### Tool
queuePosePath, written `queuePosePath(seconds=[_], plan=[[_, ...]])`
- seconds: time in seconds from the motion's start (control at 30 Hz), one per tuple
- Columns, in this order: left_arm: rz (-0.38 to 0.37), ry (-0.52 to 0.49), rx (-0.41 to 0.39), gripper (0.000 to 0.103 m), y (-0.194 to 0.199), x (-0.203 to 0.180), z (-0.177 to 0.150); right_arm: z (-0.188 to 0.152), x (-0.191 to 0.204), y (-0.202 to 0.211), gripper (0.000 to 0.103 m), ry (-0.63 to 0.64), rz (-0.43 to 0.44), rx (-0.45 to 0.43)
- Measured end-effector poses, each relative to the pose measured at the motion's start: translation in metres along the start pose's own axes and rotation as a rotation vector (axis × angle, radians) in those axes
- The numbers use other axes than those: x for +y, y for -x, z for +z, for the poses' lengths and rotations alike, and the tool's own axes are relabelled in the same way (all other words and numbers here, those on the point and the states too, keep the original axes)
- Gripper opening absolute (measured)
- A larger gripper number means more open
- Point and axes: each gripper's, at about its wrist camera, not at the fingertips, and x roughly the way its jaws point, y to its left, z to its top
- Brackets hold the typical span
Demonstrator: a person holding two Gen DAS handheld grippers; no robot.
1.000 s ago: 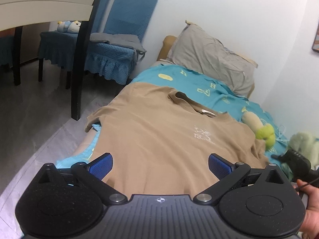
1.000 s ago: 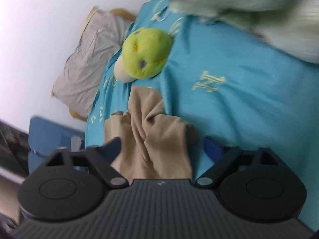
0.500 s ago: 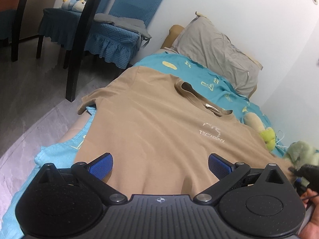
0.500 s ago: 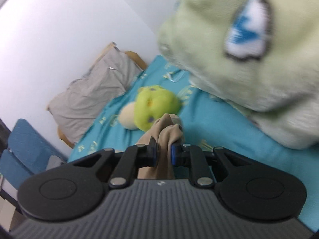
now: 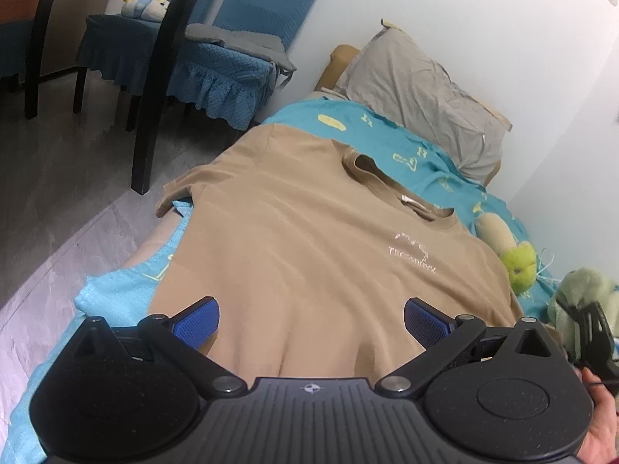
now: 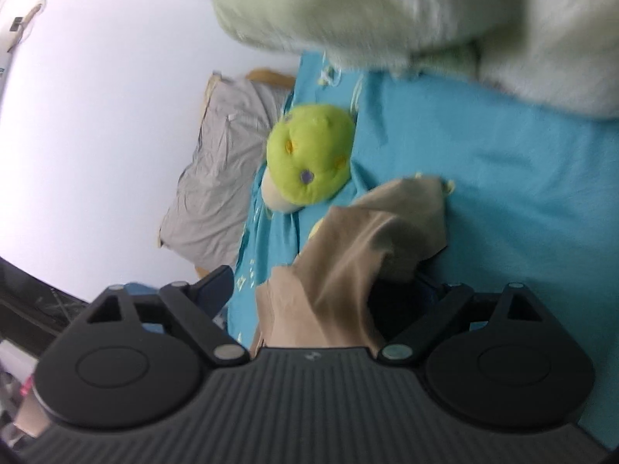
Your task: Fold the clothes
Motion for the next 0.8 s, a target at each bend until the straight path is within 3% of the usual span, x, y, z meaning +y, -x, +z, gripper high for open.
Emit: queuePosePath(seconds=[0.1, 0.23, 0.47, 0.63, 0.7, 0.8], plan=[[0.015, -0.036, 0.01, 0.103, -0.007, -0.003, -0.003, 0.007, 0.006, -0.014, 0.093, 0.075, 0.002, 0.029], [0.052, -0.114, 0.014, 0.103, -0.019, -0.009, -0.006, 0.012, 0.007, -0.035, 0.093, 0.067, 0.048, 0.066], [0.111, -0.214, 0.033, 0.103, -0.03, -0.017, -0.014, -0.001, 0.053, -0.049, 0.093, 0.26, 0.002, 0.071], [0.126, -0.267, 0.038, 0.103, -0.03, -0.02, -0.017, 0.015, 0.078, 0.003, 0.093, 0.345, 0.053, -0.235], [0.129, -0.283, 0.04, 0.103, -0.031, -0.021, -0.018, 0.021, 0.084, 0.025, 0.093, 0.407, 0.024, -0.346], [0.133, -0.304, 0.042, 0.103, -0.033, -0.023, -0.02, 0.027, 0.08, 0.05, 0.093, 0.402, -0.044, -0.43]])
